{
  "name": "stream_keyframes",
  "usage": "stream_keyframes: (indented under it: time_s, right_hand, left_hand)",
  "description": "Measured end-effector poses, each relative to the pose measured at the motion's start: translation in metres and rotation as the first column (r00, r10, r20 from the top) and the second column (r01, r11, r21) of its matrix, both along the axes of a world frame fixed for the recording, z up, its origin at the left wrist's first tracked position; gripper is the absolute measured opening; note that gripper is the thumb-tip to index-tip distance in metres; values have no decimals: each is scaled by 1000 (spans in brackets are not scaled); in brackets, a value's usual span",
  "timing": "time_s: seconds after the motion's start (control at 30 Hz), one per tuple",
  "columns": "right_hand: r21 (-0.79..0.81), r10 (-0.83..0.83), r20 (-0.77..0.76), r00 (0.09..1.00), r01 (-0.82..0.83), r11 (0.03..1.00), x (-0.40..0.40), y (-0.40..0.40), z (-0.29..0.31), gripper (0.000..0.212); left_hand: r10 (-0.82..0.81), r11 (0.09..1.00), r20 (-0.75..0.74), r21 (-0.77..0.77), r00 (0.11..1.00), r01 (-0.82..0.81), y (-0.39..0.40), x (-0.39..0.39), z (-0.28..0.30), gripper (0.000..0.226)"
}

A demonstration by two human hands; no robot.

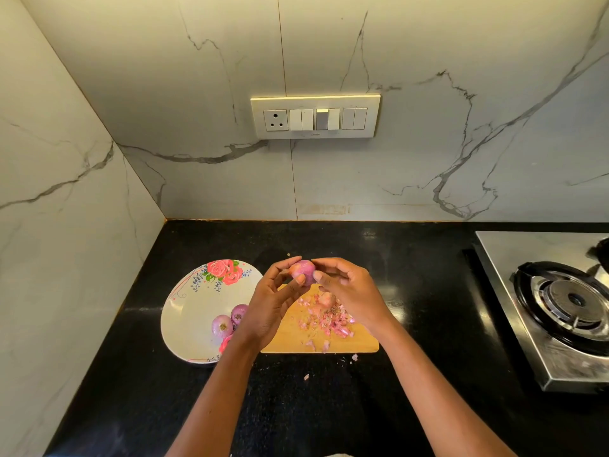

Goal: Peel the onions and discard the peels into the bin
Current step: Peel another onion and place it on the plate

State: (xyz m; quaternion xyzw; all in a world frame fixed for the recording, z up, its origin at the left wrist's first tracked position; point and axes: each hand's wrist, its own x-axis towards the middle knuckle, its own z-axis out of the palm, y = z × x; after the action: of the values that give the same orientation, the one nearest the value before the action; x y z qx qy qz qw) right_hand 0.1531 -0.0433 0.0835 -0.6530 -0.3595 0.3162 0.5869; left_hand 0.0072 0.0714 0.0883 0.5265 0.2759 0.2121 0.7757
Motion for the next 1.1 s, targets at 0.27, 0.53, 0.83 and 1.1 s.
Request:
stream_keyframes:
  time_s: [0.27,0.53,0.83,1.1]
  right_hand:
    - [34,-32,-77,997,34,999,3,-4,2,19]
    - [-8,6,91,996,-5,1000,5,-2,4,26]
    - [-86,-75,310,948,107,991,14,0,8,44]
    - [-10,-1,236,972,3,1000,-3,0,9,24]
  left_hand:
    - [-5,997,-38,72,999,8,2,-2,2,50]
    - [-41,993,-70,108,997,49,0,-2,2,51]
    - [1,983,-68,181,998,11,-2,-7,-3,47]
    - [56,911,-98,413,994,-10,3,-4,0,49]
